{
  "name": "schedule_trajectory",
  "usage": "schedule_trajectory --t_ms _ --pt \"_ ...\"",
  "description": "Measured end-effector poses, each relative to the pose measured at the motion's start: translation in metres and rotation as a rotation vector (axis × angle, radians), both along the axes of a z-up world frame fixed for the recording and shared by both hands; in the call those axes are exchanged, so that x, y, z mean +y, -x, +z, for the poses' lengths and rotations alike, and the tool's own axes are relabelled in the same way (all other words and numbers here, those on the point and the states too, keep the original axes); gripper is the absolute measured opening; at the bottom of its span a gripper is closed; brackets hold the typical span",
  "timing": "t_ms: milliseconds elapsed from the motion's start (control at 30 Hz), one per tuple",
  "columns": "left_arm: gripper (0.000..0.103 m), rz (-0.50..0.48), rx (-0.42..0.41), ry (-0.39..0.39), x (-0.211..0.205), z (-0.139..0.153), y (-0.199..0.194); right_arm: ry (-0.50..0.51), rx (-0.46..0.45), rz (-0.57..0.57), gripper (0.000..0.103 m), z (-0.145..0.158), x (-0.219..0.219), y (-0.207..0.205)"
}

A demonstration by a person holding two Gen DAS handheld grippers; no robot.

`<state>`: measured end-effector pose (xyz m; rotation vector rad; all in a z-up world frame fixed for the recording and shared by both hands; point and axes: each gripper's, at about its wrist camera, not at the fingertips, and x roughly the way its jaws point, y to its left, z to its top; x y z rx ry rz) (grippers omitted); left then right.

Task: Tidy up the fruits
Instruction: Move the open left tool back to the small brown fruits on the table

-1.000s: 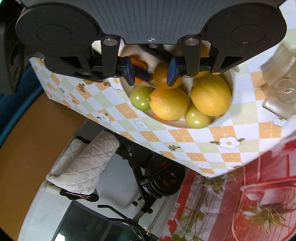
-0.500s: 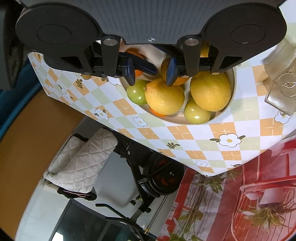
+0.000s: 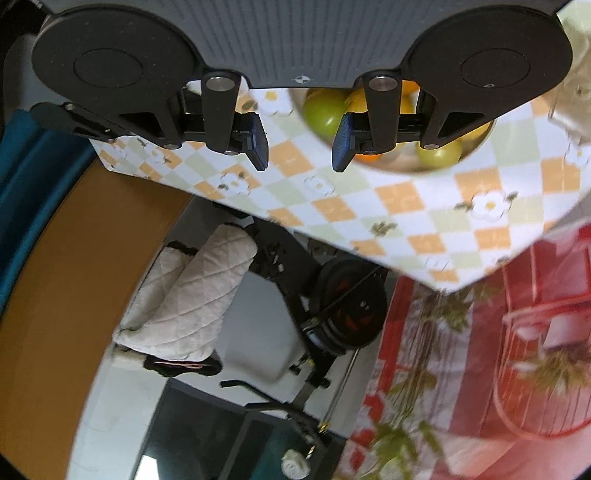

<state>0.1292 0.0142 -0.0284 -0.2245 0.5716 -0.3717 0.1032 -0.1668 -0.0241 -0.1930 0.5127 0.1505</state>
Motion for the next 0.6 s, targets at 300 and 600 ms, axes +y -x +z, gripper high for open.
schedule_trajectory --t_ms 300,600 --pt "0.04 0.002 -0.098 -0.067 -0.035 0.036 -0.014 -0.007 -0.083 -0.113 0.03 0.026 -0.078 0.019" --pt "0.04 -0.041 -0.005 -0.13 -0.065 -0.001 -0.023 -0.089 -0.033 -0.143 0.03 -0.002 -0.124 0.018"
